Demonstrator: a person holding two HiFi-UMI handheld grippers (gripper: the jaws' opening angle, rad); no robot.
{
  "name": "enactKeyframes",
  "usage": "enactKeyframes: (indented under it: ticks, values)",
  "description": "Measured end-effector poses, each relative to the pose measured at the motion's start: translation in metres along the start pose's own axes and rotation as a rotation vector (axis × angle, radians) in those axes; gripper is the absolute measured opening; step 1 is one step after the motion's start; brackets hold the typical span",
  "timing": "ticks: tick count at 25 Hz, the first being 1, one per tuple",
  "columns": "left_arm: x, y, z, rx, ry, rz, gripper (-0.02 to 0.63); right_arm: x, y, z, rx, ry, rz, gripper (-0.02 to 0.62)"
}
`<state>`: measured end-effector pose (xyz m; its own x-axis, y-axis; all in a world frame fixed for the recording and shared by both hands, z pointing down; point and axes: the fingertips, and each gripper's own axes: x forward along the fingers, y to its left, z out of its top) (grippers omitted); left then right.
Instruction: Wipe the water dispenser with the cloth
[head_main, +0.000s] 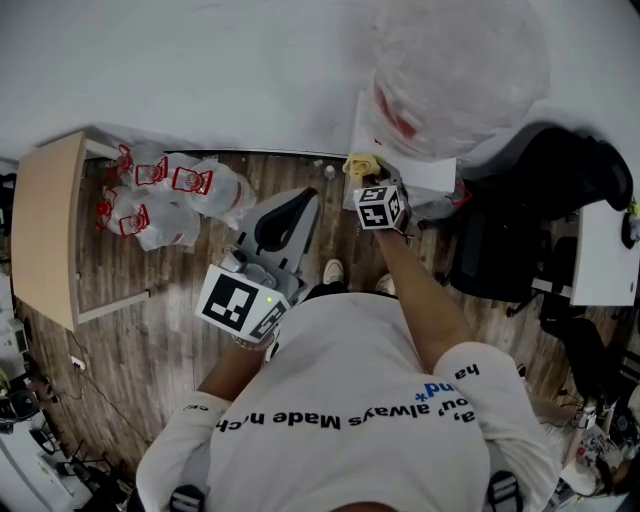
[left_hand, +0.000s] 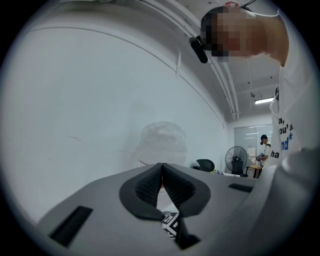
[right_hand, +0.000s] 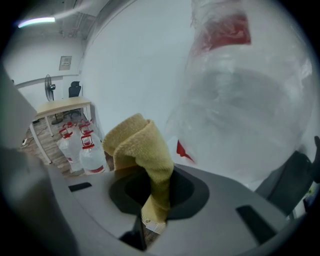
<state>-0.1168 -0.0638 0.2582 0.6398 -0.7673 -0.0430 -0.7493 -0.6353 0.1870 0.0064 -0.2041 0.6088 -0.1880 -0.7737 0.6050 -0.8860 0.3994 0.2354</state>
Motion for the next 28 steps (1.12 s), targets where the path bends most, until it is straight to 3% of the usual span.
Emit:
enactKeyframes:
  ticks: [6, 16, 28]
  values:
    - [0.005, -0.005, -0.002, -0.002, 0.006, -0.016, 0.02, -0.006, -0.033, 0.013, 0.005, -0.039, -0.068, 0.063]
    - [0.013, -0.004, -0.002, 0.005, 0.015, -0.021, 0.02, 0.004, -0.058, -0.021, 0.002, 0.036, -0.104, 0.061]
    - [0.019, -0.003, -0.002, 0.007, 0.019, -0.013, 0.02, 0.02, -0.064, -0.034, -0.009, 0.08, -0.064, 0.061]
